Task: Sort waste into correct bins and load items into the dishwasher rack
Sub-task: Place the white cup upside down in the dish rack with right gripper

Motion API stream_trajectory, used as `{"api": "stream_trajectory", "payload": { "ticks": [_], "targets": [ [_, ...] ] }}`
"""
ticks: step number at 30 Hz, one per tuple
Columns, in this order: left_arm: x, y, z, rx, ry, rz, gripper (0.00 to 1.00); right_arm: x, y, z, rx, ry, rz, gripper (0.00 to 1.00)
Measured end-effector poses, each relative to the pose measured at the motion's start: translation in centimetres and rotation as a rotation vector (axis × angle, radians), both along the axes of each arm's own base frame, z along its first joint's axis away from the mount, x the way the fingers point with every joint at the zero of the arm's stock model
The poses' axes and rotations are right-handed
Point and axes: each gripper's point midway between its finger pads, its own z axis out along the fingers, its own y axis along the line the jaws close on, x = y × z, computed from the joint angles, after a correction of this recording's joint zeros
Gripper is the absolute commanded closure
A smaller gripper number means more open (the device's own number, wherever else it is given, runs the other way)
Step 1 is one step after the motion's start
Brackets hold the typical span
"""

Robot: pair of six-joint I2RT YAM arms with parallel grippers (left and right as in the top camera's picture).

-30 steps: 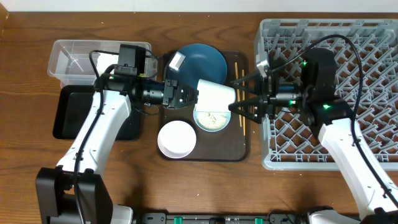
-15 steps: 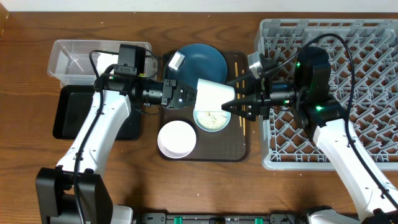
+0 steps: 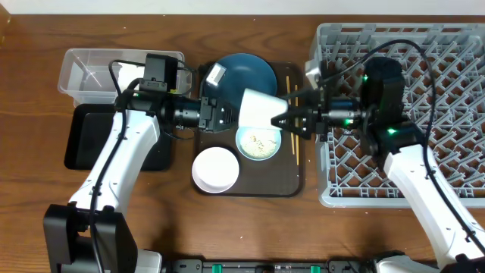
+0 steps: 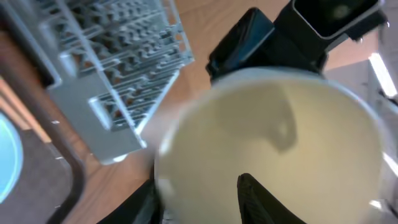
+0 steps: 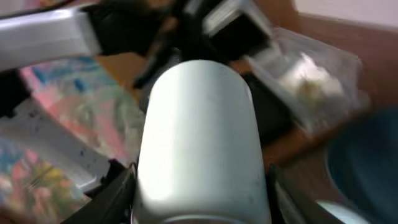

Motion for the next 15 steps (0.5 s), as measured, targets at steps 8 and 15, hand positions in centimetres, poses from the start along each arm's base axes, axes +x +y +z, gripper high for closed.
{"api": "stream_trajectory", "payload": {
  "ticks": [8,15],
  "targets": [
    [2.0,1.2,-4.6,0.270,-0.017,0.125,0.55,1.8,-8.3,-5.4,-0.366,0.275,-0.537,0.56],
    [3.8,3.9,-8.5,0.540,-0.037,0.244,0.54,0.2,-15.8,-3.4,-0.708,0.307,-0.880,0.59]
  ]
}}
